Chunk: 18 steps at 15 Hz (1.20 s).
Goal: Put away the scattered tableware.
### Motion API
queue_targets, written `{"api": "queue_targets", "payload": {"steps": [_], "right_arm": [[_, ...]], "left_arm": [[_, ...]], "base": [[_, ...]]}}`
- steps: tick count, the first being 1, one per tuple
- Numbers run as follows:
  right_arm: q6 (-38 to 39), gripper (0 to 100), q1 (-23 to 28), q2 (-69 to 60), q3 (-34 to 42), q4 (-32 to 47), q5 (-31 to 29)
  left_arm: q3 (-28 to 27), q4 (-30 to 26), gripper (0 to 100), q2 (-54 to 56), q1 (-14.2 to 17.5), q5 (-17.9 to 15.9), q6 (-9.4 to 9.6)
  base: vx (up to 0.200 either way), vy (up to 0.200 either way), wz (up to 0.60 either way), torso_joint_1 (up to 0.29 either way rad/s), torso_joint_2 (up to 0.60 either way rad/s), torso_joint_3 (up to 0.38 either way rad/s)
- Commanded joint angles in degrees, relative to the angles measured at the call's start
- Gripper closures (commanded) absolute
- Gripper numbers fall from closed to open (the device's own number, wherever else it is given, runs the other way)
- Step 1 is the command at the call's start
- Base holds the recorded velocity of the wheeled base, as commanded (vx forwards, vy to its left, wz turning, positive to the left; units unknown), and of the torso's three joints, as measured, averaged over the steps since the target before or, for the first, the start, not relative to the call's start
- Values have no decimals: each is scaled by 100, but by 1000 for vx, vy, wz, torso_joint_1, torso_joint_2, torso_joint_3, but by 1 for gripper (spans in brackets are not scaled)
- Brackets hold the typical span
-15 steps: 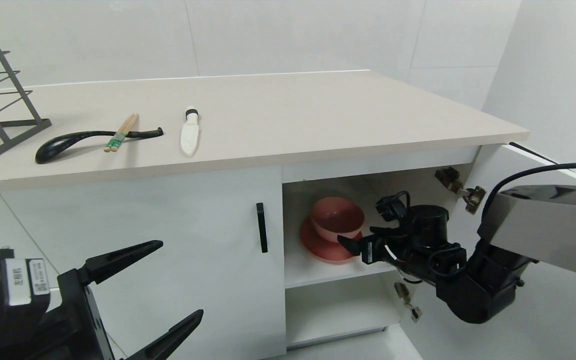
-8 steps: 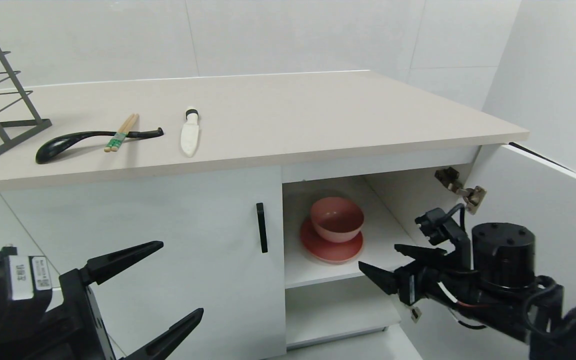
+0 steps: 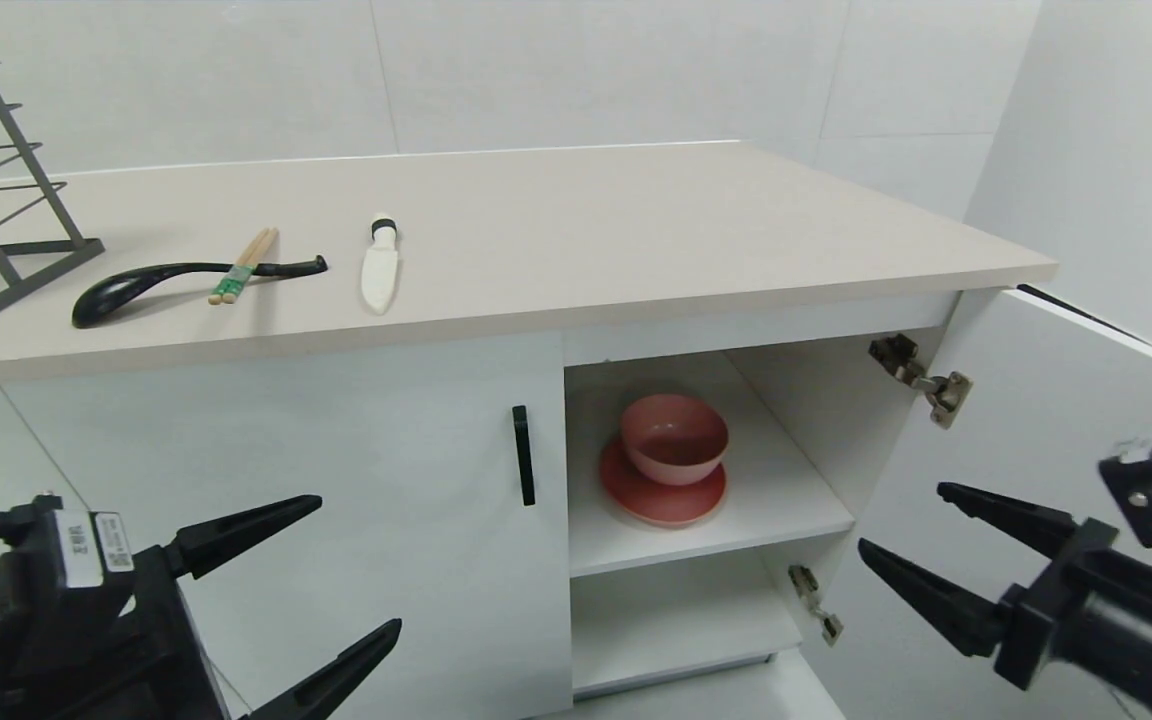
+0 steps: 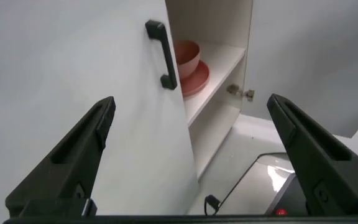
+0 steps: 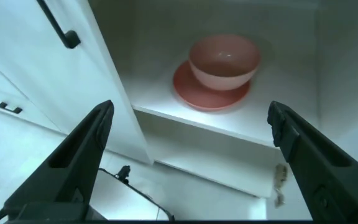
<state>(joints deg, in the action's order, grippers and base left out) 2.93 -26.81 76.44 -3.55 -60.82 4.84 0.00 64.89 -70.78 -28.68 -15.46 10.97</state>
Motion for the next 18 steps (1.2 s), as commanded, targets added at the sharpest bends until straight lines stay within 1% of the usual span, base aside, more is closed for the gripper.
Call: {"api": "queue_targets", "payload": {"steps": [1,2,3,4,5,6,8,10,11,12,13,15,16,17,18], "right_arm": [[-20,0,396,-1509,214,527,-1],[-20,0,536,-1790,188,712,26],[-20,0,589,-1913,179,791,26],[-20,0,642,-2106,170,888,35],[-20,0,721,-2265,214,949,35],[-20,0,817,-2352,232,949,35],[-11,0,1178,-2502,232,958,52],[-11,0,1362,-2660,232,967,61],[-3,0,1521,-2862,214,1107,61],[-3,0,1529,-2880,214,1125,61],[-3,0,1731,-3425,240,1635,237],[-3,0,2127,-4330,126,2637,456],[-3,0,2241,-4778,-23,3138,536],[-3,0,2329,-5279,-234,3779,536],[-3,0,2347,-5701,-384,4254,509]], "left_arm": [[0,-345,0,319,434,8,1],[0,-706,0,618,671,8,1],[0,-908,0,820,759,-1,-7],[0,-1295,0,1251,821,-1,-7],[0,-1892,0,1954,856,-1,-16],[0,-2226,0,2358,1005,-1,-34],[0,-2595,0,2991,1383,-10,-183],[0,-2754,0,3369,1568,-1,-394],[0,-2877,0,3703,1726,16,-666],[0,-2877,0,3720,1743,16,-684],[0,-3017,0,4327,2060,34,-1053],[0,-3510,0,5100,2403,34,-1080],[0,-3764,0,5390,2447,34,-1080],[0,-4072,0,5707,2429,34,-1097],[0,-4309,0,5883,2429,34,-1132]], "base": [[0,0,0,0,0,0],[0,0,0,0,0,0],[0,0,0,0,0,0],[0,0,0,0,0,0],[0,0,0,0,0,0],[0,0,0,0,0,0],[0,0,0,0,0,0],[0,0,0,0,0,0],[0,0,0,0,0,0],[0,0,0,0,0,0],[0,0,0,0,0,0],[0,0,0,0,0,0],[0,0,0,0,0,0],[0,0,0,0,0,0],[0,0,0,0,0,0]]}}
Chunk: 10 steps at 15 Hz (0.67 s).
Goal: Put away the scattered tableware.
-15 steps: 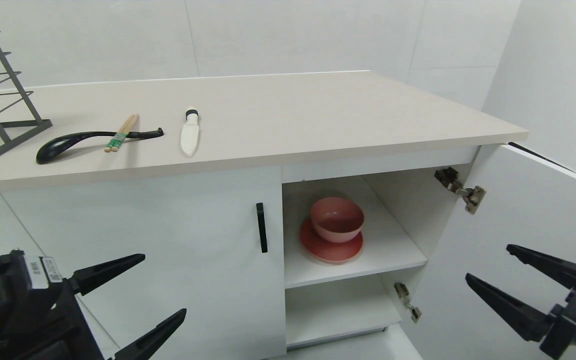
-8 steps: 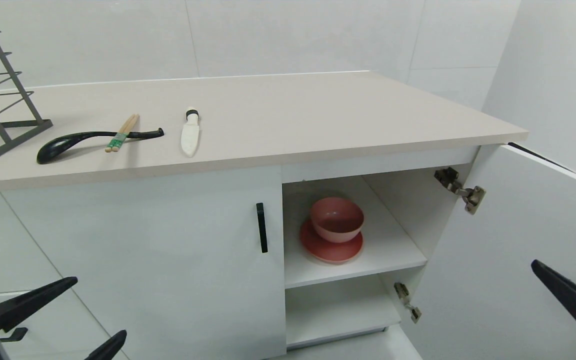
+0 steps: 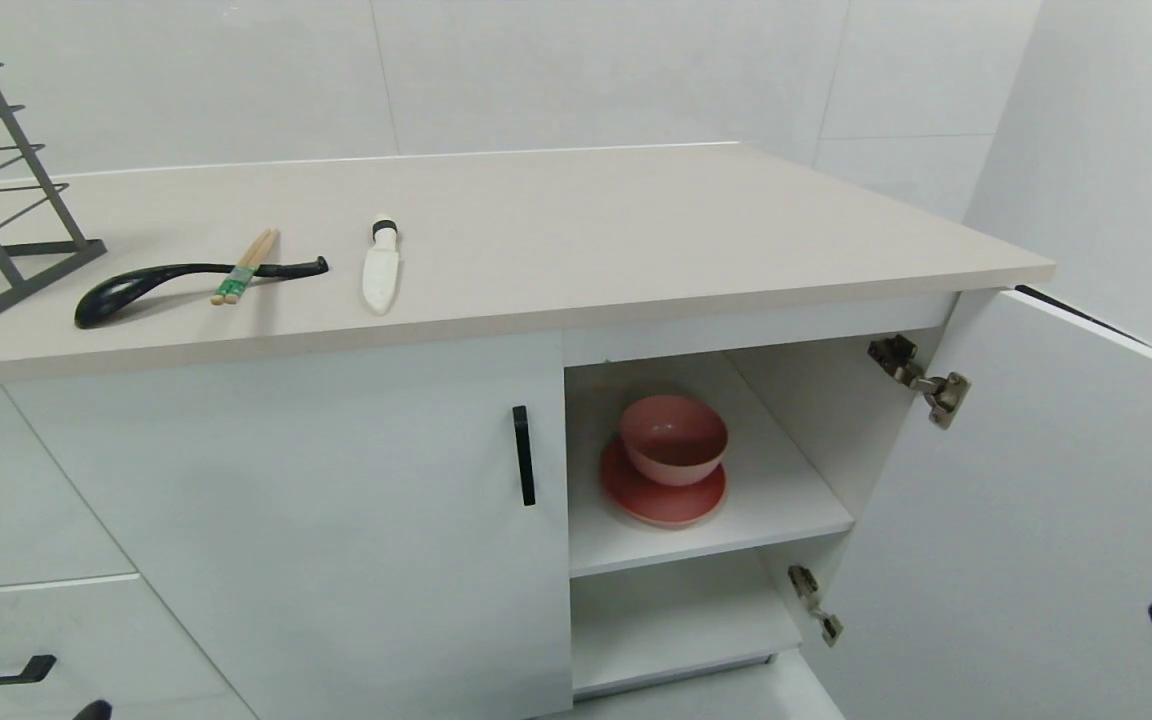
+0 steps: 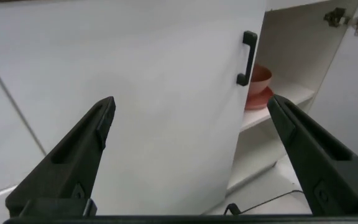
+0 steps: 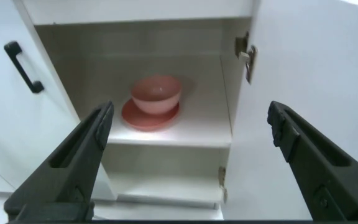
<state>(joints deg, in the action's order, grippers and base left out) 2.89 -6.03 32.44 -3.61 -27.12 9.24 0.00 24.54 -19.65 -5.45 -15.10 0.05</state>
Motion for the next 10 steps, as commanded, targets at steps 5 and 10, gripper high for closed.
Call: {"api": "queue_targets", "payload": {"steps": [5,10], "right_arm": [[-25,0,770,-2875,159,1561,25],[-175,0,621,-3235,291,2581,-10]], "left_arm": [[0,-933,0,1183,105,-1,-119],[0,-1909,0,1438,114,298,83]], "base": [[0,0,0,0,0,0],[0,0,0,0,0,0]]}}
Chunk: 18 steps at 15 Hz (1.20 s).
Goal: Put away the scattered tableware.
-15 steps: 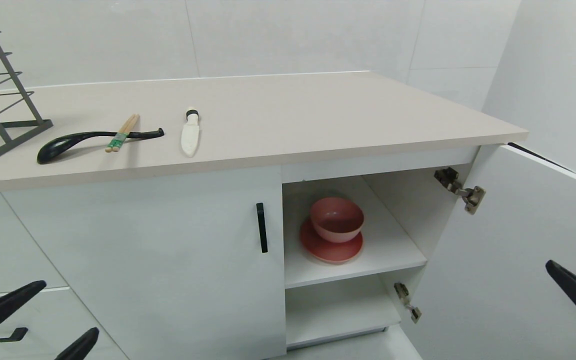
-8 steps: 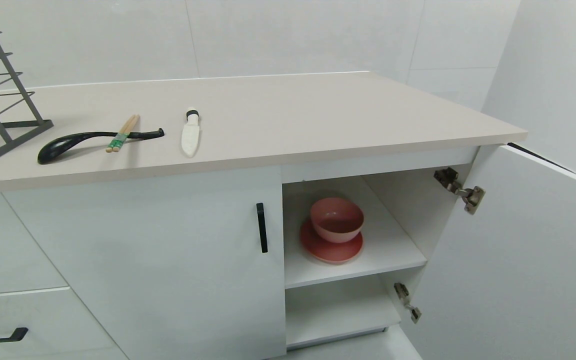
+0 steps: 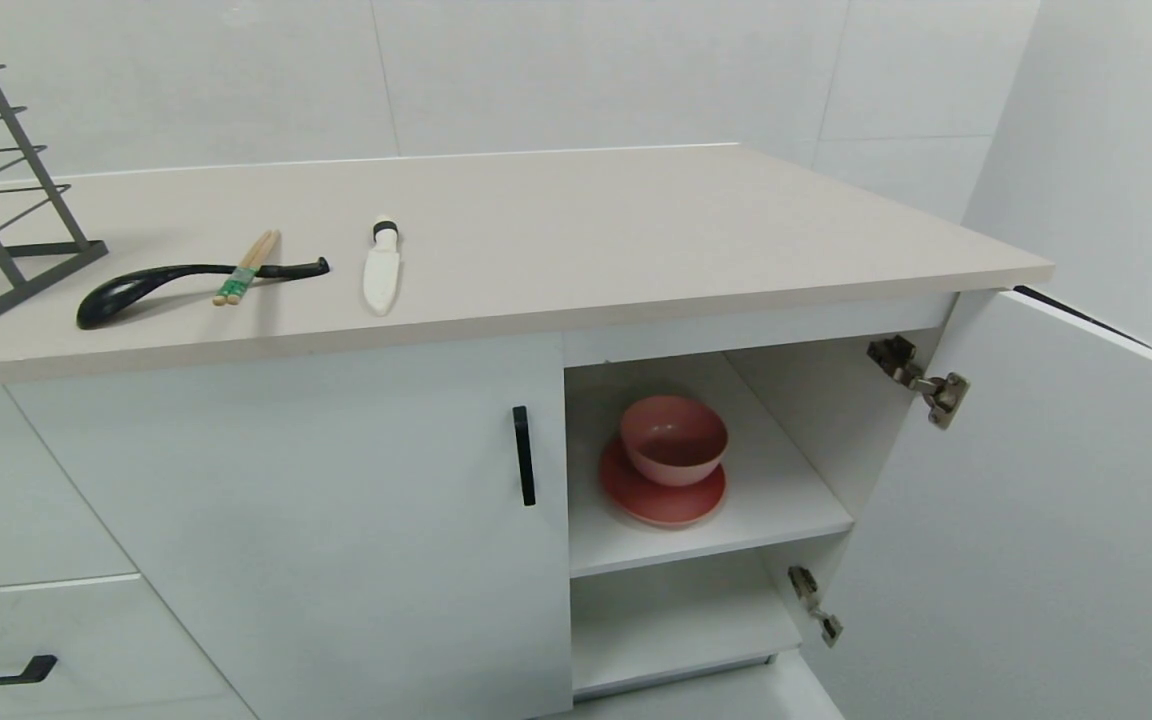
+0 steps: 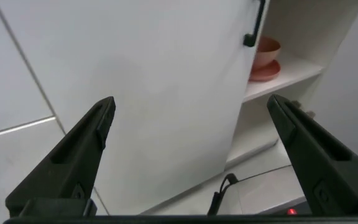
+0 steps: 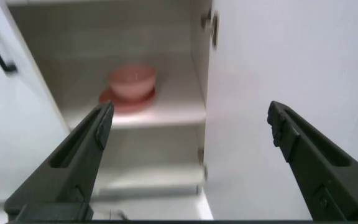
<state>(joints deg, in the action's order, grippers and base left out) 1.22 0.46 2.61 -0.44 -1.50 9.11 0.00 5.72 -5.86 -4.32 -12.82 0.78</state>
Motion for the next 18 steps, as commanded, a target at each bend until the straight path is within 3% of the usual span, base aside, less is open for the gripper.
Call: {"api": "queue_targets", "payload": {"steps": [1,3,5,7,9,10,11,13,14,15,16,17,18], "right_arm": [[-34,0,-29,-252,-26,18,-23],[-52,0,-29,-252,-35,44,-331],[-254,0,-29,-252,35,141,-603],[-219,0,-29,-252,35,150,-665],[-210,0,-29,-252,35,159,-665],[-175,0,-29,-252,35,159,-665],[-157,0,-29,-252,35,159,-665],[-148,0,-29,-252,35,159,-665],[-148,0,-29,-252,35,159,-673],[-148,0,-29,-252,35,159,-673],[-148,0,-29,-252,35,159,-673],[-148,0,-29,-252,35,159,-673],[-148,0,-29,-252,35,159,-673]], "left_arm": [[0,-159,0,59,1,263,159],[0,-211,0,85,62,711,388],[0,-220,0,340,370,764,353],[0,-229,0,586,423,825,388],[0,-229,0,586,423,1318,414],[0,-229,0,586,423,1739,397],[0,-220,0,586,423,1880,397],[0,-211,0,586,423,1792,432],[0,-211,0,586,423,1529,441],[0,-405,0,586,423,966,361],[-18,-686,0,586,414,781,309],[0,-589,0,586,414,834,115],[0,-572,0,586,414,834,63]], "base": [[0,0,0,0,0,0],[0,0,0,0,0,0],[0,0,0,0,0,0],[0,0,0,0,0,0],[0,0,0,0,0,0],[0,0,0,0,0,0],[0,0,0,0,0,0],[0,0,0,0,0,0],[0,0,0,0,0,0],[0,0,0,0,0,0],[0,0,0,0,0,0],[0,0,0,0,0,0],[0,0,0,0,0,0]]}}
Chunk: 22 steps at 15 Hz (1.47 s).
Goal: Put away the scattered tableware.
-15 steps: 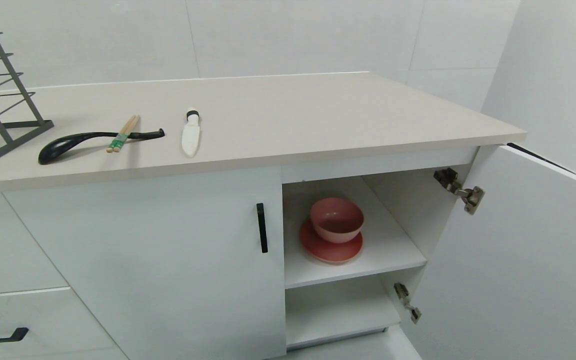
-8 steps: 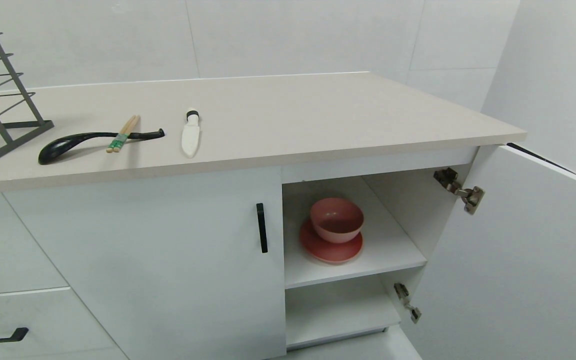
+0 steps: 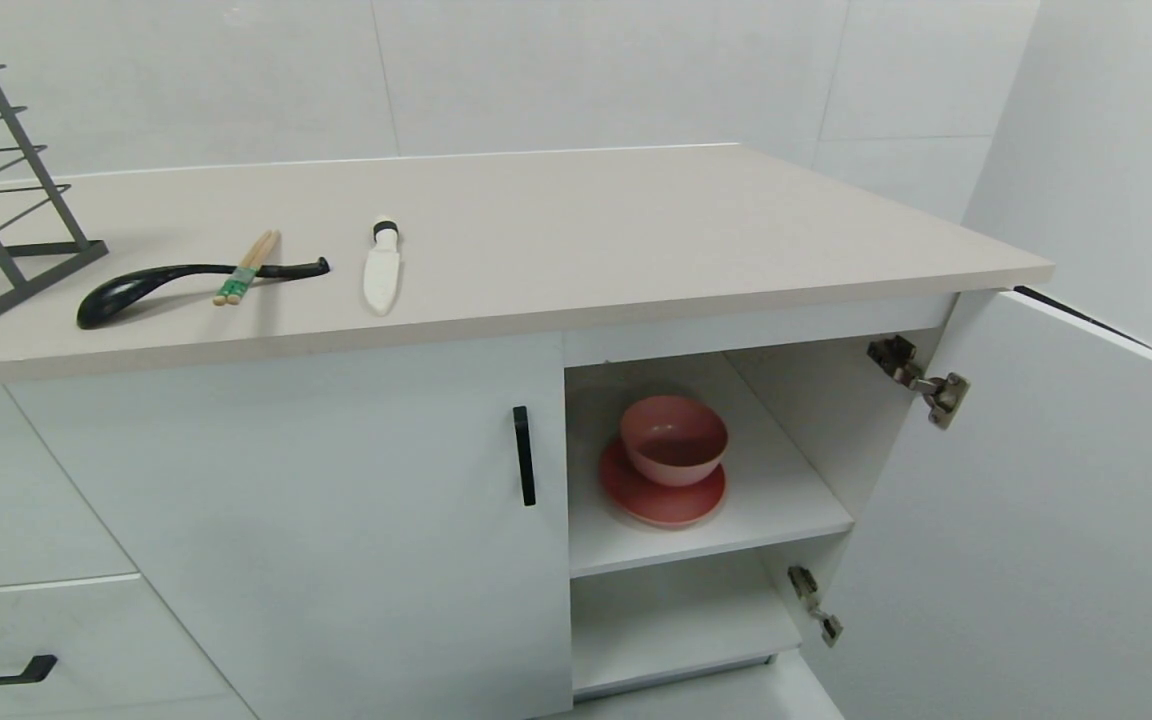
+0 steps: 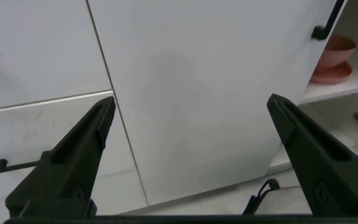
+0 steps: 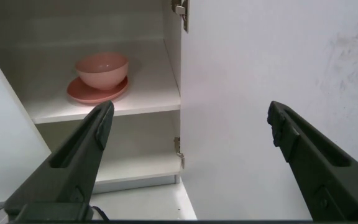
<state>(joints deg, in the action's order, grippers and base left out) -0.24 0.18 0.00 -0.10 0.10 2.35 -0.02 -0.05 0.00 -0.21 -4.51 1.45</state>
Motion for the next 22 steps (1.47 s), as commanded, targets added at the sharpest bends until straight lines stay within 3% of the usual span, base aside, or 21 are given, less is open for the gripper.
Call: {"api": "queue_targets", "payload": {"steps": [1,12,15,16,22], "right_arm": [[-2,0,-1,9,1,-1,2],[7,0,-1,9,1,8,2],[16,0,-1,9,1,8,2],[16,100,-1,9,1,8,2],[24,100,-1,9,1,8,2]], "left_arm": [[2,5,0,0,3,-6,-22],[2,-4,0,0,3,82,-31],[2,-4,0,0,3,91,-31],[2,-4,0,0,3,91,-40],[2,-4,0,0,3,91,-40]], "base": [[-200,0,0,-2,2,2],[-200,0,0,3,2,1],[-133,-200,0,4,1,-1],[0,-200,0,2,12,2],[0,-200,0,5,1,5]]}}
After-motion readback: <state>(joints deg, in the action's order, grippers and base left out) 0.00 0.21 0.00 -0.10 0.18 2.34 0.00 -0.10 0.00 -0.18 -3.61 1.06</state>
